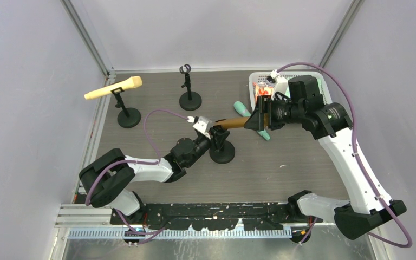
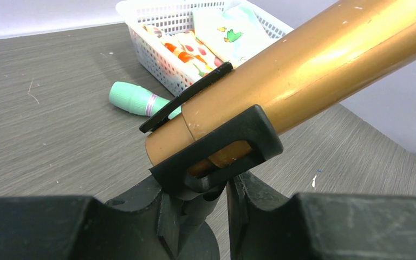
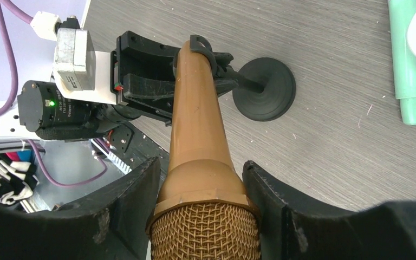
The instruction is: Attach the microphones to the stand
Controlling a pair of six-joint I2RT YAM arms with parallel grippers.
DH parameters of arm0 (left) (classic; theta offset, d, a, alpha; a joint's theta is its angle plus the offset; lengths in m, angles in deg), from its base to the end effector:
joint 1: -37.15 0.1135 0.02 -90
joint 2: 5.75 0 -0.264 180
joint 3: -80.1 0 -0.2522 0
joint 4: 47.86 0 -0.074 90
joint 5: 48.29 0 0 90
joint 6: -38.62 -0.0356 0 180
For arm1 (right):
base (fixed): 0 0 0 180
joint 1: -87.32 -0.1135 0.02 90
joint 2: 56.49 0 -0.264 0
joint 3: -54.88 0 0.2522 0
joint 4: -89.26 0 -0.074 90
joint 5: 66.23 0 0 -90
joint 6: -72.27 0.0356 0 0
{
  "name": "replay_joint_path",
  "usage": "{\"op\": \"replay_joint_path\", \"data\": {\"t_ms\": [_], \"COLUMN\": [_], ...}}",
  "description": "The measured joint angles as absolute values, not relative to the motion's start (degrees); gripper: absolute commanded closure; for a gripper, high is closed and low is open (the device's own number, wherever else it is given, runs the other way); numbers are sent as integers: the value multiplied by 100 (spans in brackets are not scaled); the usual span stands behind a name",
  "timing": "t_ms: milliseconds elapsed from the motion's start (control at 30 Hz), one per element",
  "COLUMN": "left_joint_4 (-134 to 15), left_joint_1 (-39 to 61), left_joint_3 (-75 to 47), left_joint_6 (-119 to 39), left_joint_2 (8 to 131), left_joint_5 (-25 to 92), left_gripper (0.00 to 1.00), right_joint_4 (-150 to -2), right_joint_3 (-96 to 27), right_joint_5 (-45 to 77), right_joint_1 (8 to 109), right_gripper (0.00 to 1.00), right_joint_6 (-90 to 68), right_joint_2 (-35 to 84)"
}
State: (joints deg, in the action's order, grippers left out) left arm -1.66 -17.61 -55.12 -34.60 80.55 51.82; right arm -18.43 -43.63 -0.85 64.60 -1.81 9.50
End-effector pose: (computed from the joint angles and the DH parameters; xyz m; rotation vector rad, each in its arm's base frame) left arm 0.1785 -0.2418 0.2187 0.3628 1.5105 -0.8699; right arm 0.1852 0.0936 0.4222 -0.3739 2.2989 0.8363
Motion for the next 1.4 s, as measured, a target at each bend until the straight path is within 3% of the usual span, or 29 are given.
{"op": "replay_joint_path", "data": {"t_ms": [233,567,1400], "left_joint_4": [-203,-347,-734], "left_joint_1": [-1753,-1757,-1986], "left_joint_3": [-5512,-5439,-5262], "left_joint_6": [-3443,-3451,-3558], "left_joint_2": [8035,8025,8025], "left_joint_5": [5219,5313,5993], "left_gripper": [100,100,100], "right_joint_4": [-1651,-1504,-1124], "right_joint_3": [-4540,-4710,-5261], "right_joint_5": [-238,-372,511], "right_joint_1": [6510,6572,5918], "right_gripper": [50,99,99], "right_joint_6": [-404,-589,-681], "right_joint_2": [1173,1435,1838]}}
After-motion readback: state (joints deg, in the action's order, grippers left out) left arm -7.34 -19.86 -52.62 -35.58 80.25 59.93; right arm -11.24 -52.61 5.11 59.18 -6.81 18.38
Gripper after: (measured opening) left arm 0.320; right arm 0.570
